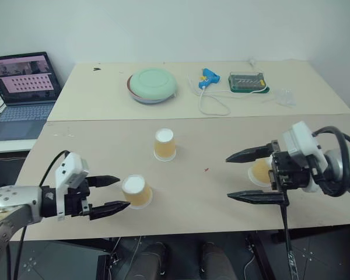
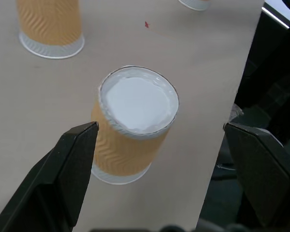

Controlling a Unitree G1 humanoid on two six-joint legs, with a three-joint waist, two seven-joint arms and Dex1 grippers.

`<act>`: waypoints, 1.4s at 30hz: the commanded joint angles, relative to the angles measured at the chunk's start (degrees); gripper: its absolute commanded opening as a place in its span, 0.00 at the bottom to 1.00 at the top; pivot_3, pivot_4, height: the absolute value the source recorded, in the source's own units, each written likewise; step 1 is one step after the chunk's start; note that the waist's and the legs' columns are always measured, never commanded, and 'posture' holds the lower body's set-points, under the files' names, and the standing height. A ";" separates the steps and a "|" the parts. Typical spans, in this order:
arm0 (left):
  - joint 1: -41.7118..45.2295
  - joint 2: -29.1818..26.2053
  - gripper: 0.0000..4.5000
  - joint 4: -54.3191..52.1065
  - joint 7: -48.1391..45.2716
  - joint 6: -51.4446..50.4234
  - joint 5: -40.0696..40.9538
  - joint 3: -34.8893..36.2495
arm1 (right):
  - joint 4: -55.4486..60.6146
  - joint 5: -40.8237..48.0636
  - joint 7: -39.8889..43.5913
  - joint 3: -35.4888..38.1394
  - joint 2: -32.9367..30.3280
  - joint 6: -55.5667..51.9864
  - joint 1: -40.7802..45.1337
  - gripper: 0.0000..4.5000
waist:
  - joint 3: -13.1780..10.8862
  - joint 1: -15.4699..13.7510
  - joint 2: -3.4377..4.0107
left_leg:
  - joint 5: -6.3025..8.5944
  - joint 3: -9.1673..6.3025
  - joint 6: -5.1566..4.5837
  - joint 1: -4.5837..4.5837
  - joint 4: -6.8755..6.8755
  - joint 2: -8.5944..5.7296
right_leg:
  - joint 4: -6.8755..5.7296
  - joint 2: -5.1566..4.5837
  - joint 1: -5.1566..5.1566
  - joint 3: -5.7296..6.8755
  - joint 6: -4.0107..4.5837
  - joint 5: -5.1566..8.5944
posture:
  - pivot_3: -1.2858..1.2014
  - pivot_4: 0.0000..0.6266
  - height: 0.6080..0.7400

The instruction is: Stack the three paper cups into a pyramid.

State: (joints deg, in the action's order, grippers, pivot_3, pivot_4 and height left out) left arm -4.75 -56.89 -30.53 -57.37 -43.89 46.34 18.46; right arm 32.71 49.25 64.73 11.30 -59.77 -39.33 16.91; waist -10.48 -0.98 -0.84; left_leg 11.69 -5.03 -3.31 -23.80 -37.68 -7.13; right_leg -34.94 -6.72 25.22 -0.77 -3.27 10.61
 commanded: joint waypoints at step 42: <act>37.35 19.97 0.50 22.70 -8.87 9.71 -15.64 -30.13 | 4.20 0.87 -8.93 5.79 0.80 1.04 -1.72 1.00 | 0.01 -0.62 -0.09 | -0.02 0.23 -0.04 0.00 -0.14 -0.02 | 0.00 0.19 -0.05 -0.04 0.00 -0.23 | 0.52 0.24 1.00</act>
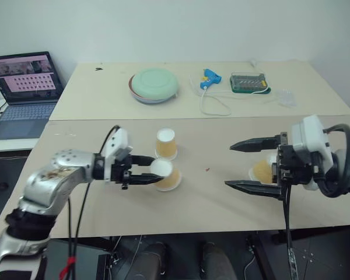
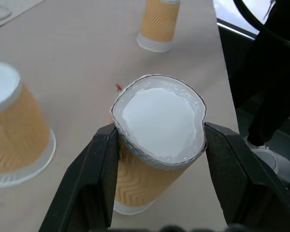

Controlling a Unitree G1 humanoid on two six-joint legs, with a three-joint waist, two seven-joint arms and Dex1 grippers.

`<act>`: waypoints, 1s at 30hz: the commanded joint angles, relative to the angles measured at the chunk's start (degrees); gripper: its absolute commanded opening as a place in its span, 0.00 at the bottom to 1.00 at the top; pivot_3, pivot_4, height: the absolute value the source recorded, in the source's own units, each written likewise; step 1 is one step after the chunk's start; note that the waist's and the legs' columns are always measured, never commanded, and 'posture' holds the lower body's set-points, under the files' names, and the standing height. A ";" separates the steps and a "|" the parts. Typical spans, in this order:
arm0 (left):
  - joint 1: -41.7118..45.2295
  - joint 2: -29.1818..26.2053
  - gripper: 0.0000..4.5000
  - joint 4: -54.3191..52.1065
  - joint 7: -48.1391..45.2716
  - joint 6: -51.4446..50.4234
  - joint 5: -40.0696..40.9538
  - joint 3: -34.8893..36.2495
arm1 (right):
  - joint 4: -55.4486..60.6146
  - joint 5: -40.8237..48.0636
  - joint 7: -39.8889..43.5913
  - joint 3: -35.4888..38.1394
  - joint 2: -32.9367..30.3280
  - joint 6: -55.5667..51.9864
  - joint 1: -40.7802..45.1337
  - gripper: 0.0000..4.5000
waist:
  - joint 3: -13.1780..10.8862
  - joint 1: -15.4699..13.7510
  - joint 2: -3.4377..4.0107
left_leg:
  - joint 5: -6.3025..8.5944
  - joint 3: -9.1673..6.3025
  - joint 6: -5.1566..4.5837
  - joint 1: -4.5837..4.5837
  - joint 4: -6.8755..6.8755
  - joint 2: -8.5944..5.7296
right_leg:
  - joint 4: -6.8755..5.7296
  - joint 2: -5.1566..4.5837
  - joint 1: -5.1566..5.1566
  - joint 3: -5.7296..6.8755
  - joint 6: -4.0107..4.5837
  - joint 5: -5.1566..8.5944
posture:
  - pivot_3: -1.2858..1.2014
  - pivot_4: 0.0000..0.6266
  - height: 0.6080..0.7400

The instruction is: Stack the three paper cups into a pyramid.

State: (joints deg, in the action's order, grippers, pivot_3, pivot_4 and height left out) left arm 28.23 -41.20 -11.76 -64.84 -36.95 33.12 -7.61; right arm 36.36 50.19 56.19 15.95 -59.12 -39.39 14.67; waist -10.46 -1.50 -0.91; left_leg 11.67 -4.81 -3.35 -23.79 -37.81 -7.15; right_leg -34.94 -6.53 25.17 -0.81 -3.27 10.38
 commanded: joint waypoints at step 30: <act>15.97 23.64 0.99 26.27 -2.20 12.17 -14.93 -8.67 | 4.65 3.02 -5.88 5.09 -0.26 0.10 -3.45 1.00 | -0.03 -0.60 -0.12 | -0.20 0.06 -0.40 0.00 -0.11 -0.01 | 0.03 0.04 -0.08 -0.02 0.17 -0.26 | 0.52 0.24 1.00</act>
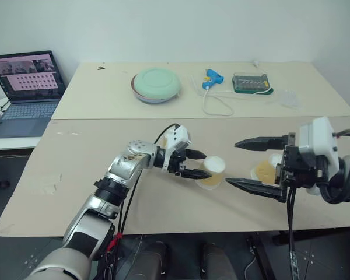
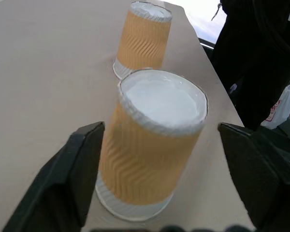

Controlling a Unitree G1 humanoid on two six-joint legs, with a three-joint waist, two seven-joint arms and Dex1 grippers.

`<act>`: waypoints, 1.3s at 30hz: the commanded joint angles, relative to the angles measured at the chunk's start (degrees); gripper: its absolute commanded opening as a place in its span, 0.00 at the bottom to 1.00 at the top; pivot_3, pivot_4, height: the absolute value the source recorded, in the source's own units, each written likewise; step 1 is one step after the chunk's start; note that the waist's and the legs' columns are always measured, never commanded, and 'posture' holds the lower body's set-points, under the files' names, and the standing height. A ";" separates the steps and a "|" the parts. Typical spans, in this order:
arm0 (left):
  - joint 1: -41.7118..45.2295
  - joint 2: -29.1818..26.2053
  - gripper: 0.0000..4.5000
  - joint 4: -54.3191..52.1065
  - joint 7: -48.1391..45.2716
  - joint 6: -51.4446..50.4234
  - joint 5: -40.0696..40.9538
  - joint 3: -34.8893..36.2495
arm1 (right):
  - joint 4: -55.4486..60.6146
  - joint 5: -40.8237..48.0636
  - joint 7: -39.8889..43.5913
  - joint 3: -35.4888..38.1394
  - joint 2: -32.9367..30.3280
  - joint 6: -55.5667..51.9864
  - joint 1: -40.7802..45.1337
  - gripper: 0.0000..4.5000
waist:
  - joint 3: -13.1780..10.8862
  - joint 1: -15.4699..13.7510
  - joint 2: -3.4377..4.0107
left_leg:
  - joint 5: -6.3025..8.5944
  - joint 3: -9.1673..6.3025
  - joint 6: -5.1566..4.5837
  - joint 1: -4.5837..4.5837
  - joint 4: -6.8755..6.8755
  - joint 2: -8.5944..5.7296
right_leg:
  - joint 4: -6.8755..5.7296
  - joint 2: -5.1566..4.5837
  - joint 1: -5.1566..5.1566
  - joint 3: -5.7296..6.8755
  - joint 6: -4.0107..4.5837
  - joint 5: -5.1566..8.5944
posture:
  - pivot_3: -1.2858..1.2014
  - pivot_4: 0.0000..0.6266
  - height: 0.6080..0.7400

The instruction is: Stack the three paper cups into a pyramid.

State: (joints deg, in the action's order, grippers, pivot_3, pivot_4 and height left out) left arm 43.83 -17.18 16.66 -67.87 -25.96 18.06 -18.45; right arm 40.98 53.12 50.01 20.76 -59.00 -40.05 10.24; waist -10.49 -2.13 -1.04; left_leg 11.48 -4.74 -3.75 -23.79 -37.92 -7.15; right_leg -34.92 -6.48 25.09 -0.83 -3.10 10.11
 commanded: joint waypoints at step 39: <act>-16.89 -4.25 0.99 -21.97 33.61 -11.67 6.81 19.75 | -0.36 -2.45 1.05 -2.81 2.12 1.94 2.85 1.00 | -0.01 -0.10 -0.13 | 0.16 0.08 0.38 0.20 0.01 0.01 | -0.03 0.06 -0.09 -0.10 0.01 -0.06 | 0.52 0.24 1.00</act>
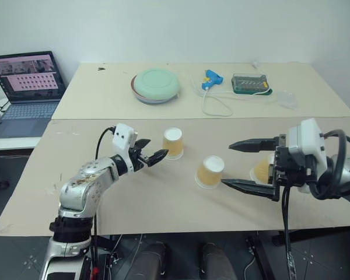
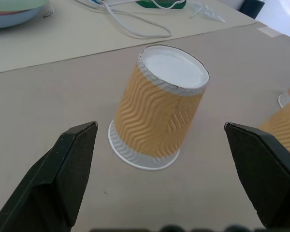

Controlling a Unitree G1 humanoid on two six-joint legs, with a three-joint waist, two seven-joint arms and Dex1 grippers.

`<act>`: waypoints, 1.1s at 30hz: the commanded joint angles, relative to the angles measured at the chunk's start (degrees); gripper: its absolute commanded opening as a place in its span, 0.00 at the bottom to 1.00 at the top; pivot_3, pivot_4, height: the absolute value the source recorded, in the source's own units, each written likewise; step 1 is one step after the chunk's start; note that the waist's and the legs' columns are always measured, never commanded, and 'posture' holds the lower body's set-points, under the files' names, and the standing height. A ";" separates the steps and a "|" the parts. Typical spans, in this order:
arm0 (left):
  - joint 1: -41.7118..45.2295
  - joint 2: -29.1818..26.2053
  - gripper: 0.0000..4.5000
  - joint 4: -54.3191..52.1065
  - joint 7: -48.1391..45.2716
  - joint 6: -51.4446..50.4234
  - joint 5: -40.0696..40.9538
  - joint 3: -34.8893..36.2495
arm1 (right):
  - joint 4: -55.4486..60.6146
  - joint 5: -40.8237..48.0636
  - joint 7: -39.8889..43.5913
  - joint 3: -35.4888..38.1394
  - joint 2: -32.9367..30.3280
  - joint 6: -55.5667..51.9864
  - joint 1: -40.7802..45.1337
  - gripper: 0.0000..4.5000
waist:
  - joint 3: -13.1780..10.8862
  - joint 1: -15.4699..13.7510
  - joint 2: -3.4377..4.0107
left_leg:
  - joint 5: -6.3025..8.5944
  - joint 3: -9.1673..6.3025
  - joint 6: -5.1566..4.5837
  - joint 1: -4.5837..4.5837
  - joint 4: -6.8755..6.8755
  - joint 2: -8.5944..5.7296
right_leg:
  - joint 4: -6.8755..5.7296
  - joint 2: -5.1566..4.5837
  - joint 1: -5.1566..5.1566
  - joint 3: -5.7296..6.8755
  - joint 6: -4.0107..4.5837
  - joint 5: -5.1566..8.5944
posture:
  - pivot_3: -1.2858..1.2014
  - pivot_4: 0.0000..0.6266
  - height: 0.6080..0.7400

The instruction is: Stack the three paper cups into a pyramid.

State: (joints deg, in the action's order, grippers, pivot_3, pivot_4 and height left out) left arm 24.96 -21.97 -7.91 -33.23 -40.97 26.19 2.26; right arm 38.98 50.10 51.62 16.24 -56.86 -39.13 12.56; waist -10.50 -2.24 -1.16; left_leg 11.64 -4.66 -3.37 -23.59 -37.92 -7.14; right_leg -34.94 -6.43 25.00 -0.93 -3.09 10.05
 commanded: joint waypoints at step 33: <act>19.85 6.95 0.99 31.81 -12.07 18.15 -8.64 -5.19 | 4.65 2.13 -4.01 6.46 -0.81 0.13 -2.83 1.00 | 0.01 0.06 -0.04 | -0.02 0.02 -0.03 -0.10 0.00 0.00 | 0.02 0.01 0.05 0.00 -0.03 -0.08 | 0.52 0.24 1.00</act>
State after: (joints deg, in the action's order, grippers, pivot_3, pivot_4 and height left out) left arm 43.36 -14.77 24.73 -44.64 -23.84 17.82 -3.55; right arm 42.24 51.00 47.78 20.84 -56.90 -39.24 9.62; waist -10.48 -2.18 -1.20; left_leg 11.62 -4.64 -3.41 -23.69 -37.92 -7.14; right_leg -34.93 -6.42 25.05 -0.93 -3.12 9.97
